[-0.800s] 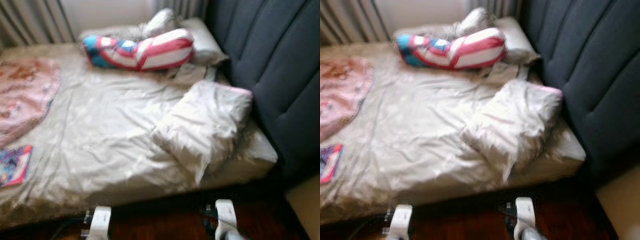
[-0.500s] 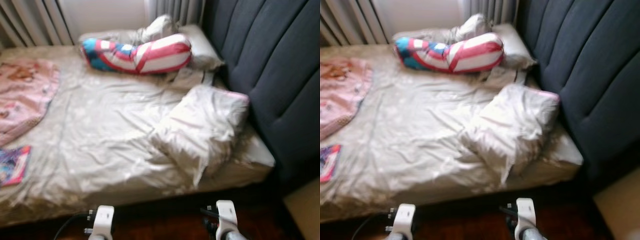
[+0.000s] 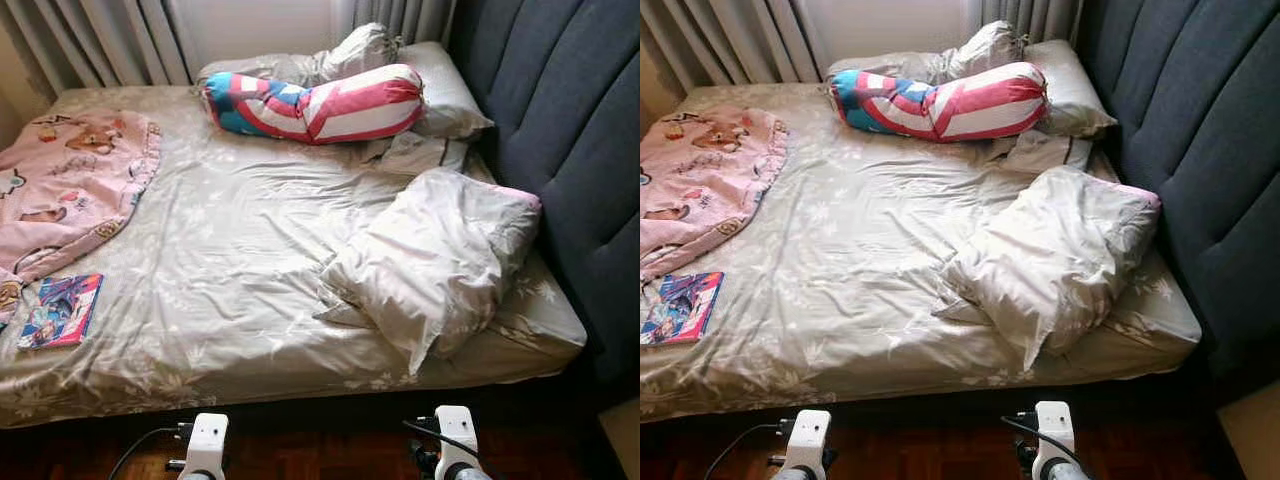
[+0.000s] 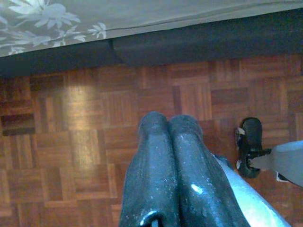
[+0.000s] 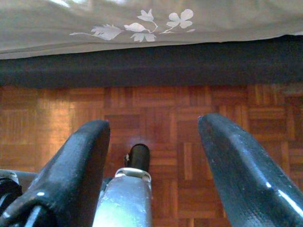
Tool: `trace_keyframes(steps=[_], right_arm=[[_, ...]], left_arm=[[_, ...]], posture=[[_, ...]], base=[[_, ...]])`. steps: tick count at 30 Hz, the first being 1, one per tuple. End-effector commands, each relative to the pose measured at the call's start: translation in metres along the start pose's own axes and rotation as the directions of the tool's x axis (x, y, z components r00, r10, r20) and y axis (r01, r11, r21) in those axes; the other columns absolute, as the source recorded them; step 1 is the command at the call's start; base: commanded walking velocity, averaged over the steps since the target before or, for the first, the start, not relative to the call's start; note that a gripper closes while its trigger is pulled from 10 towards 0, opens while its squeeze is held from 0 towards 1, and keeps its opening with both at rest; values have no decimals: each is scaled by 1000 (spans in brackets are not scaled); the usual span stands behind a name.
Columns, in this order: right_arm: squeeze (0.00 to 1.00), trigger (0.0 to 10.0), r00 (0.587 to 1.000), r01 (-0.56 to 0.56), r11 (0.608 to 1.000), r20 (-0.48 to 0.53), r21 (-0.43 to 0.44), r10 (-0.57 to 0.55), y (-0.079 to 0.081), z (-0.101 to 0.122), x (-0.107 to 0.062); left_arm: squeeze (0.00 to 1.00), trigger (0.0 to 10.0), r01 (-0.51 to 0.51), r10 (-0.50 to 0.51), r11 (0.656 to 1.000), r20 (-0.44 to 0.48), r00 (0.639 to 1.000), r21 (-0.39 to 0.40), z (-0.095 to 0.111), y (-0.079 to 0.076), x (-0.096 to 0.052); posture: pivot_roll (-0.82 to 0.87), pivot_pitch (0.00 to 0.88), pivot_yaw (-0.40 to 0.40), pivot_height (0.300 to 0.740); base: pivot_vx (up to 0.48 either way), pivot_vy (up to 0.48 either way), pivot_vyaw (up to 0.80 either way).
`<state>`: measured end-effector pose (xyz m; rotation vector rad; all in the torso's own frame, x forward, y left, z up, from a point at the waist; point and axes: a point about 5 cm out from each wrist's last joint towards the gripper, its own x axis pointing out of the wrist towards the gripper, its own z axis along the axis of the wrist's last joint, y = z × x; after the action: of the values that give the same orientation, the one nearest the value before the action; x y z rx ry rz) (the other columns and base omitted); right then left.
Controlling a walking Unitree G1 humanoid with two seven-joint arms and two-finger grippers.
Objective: Clean up the room
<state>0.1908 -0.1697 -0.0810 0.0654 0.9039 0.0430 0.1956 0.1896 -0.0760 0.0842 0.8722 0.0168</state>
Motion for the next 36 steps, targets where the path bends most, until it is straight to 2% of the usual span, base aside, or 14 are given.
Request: trace_keyframes(steps=[1, 7, 36], right_arm=[[0, 10000, 1000, 7, 1000, -9, 10, -7, -1, -2, 0], [0, 10000, 1000, 7, 1000, -10, 9, -7, -1, -3, 0], [0, 10000, 1000, 5, 1000, -13, 4, -5, -1, -3, -1]], left_arm=[[0, 10000, -1, 1, 1000, -13, 1000, -9, -5, 0, -1], [0, 10000, 0, 0, 1000, -14, 1000, -10, -5, 0, -1], [0, 10000, 4, -4, 1000, -21, 1000, -15, -7, 0, -2]], posture=[[-19, 63, -16, 740], [-19, 64, -15, 740], [-18, 65, -17, 740]], base=[[0, 0, 0], [0, 0, 0], [266, 0, 0]])
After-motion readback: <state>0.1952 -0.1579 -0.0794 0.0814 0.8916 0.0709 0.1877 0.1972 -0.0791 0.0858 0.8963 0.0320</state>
